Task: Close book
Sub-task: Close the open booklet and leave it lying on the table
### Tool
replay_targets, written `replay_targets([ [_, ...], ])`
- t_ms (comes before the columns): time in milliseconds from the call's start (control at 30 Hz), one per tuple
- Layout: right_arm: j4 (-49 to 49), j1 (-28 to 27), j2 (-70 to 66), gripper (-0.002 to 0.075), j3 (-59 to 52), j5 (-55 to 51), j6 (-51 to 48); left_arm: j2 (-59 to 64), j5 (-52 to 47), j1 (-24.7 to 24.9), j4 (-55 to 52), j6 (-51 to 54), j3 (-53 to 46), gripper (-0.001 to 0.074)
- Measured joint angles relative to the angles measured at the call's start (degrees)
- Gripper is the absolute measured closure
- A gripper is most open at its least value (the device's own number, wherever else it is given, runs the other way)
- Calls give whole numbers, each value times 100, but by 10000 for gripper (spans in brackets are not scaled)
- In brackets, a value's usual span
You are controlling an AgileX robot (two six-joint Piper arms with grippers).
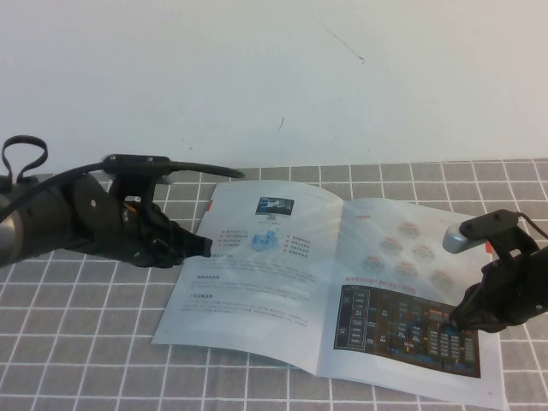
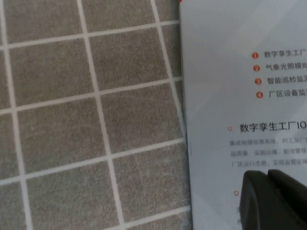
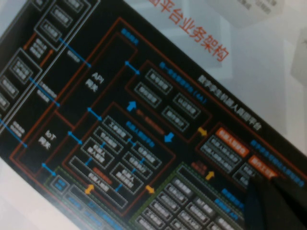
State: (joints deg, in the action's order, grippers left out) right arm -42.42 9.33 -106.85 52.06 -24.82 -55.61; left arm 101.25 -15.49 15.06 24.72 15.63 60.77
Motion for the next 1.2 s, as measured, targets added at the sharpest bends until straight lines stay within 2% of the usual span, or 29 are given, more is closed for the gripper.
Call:
replay_targets([
  [267,0,0,0,728,4,-24,-3,980,-317,0,-147,0,800,738],
  [700,0,0,0,728,4,-45,-36,1360,-137,-355,-274,-468,983,738],
  [1200,0,0,0,728,4,-58,-46,1373,-115,144,-298,-395,996,738],
])
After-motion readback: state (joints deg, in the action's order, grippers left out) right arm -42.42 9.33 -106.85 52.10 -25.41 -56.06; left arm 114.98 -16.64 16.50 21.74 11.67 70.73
